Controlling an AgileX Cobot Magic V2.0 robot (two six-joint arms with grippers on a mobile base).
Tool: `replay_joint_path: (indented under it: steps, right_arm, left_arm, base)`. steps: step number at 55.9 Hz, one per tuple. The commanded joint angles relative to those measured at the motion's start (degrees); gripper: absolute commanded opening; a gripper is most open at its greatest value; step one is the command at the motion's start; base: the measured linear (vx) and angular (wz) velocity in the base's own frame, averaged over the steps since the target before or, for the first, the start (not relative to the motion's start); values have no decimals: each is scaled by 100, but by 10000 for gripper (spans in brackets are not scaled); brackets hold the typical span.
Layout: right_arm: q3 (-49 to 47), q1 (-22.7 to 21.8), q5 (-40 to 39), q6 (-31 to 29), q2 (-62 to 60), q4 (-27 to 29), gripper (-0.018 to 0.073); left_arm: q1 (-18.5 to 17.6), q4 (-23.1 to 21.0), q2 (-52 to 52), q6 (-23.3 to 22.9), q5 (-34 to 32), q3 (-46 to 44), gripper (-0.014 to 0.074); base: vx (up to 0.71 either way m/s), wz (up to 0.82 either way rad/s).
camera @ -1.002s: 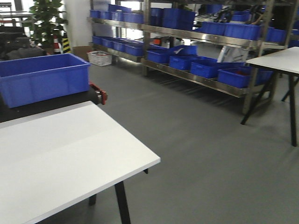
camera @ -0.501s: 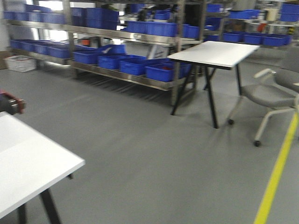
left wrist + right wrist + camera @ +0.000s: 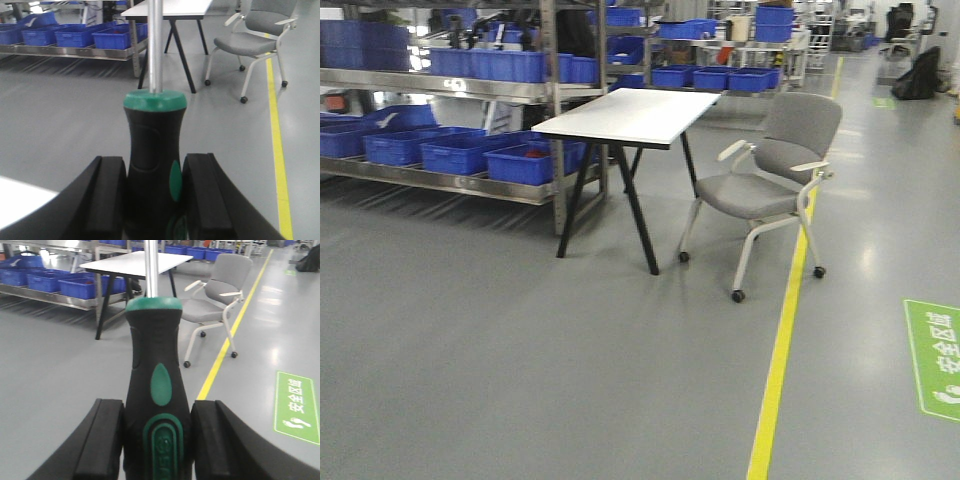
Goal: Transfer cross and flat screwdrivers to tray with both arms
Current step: 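Drive the base away from the table holding both screwdrivers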
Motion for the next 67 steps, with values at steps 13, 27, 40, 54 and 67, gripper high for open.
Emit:
replay_joint_path:
  steps: [13, 27, 40, 54, 67]
  right_arm:
    - [-193, 0, -475, -50, -1, 26, -5]
    - [-193, 0, -482, -50, -1, 26, -5]
    - [-193, 0, -482, -50, -1, 26, -5]
    - [-193, 0, -482, -50, -1, 26, -5]
    - [-193, 0, -488, -50, -1, 26, -5]
  left_arm:
    - [-17, -91, -23, -25, -539, -183, -3]
    - [-17, -91, -23, -25, -539, -183, -3]
    - [-17, -91, -23, -25, -539, -183, -3]
    - [-17, -91, -23, -25, -539, -183, -3]
    - [-17, -91, -23, -20, -539, -183, -3]
  base:
    - [36, -21]
    - [44, 0]
    - [48, 4]
    - [52, 15]
    - [54, 29]
